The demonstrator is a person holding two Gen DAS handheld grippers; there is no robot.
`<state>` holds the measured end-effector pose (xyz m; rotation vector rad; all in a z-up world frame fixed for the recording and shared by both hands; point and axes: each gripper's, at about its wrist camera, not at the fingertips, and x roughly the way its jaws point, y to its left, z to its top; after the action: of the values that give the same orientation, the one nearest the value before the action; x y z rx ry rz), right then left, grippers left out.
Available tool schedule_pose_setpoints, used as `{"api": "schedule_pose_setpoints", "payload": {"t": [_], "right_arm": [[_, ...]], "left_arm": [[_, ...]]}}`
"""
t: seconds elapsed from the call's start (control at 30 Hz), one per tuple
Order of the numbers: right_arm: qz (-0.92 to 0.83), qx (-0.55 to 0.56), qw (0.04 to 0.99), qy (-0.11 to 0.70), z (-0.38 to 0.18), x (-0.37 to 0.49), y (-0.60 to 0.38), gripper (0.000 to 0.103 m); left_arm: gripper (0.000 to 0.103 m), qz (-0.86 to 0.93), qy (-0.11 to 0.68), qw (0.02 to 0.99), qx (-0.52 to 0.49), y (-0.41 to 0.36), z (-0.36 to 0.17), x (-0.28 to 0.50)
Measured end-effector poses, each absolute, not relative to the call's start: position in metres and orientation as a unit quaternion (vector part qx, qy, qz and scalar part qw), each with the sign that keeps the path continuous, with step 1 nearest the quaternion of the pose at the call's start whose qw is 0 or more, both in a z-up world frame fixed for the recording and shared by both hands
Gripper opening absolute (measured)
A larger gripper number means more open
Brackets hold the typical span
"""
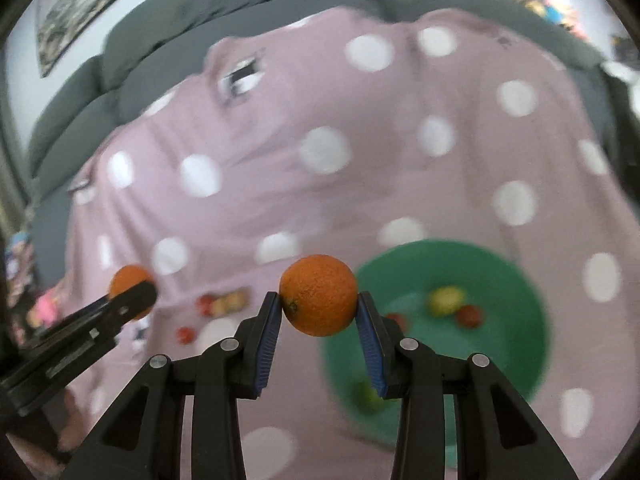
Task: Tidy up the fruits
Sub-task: 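Carry the orange in the right tool while the left tool carries its orange over the green bowl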
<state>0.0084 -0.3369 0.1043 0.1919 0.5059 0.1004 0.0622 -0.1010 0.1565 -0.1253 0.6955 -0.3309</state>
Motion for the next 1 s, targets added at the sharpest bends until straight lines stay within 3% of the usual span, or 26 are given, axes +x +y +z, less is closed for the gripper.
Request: {"api": "schedule_pose_setpoints", "payload": {"t": [0.5,1.0], "right_arm": [[-0.03,0.179,0.943,0.277,0.081,0.01,-0.432,0.04],[-0.046,0.16,0.929,0.33,0.06,0.025,-0.437,0.04]], "left_arm": [[0.044,-0.244,0.369,0.897,0.015,-0.225,0.133,0.058],[0.044,-0.269,0.427,0.862,0.046,-0.259,0.095,0.064]]}}
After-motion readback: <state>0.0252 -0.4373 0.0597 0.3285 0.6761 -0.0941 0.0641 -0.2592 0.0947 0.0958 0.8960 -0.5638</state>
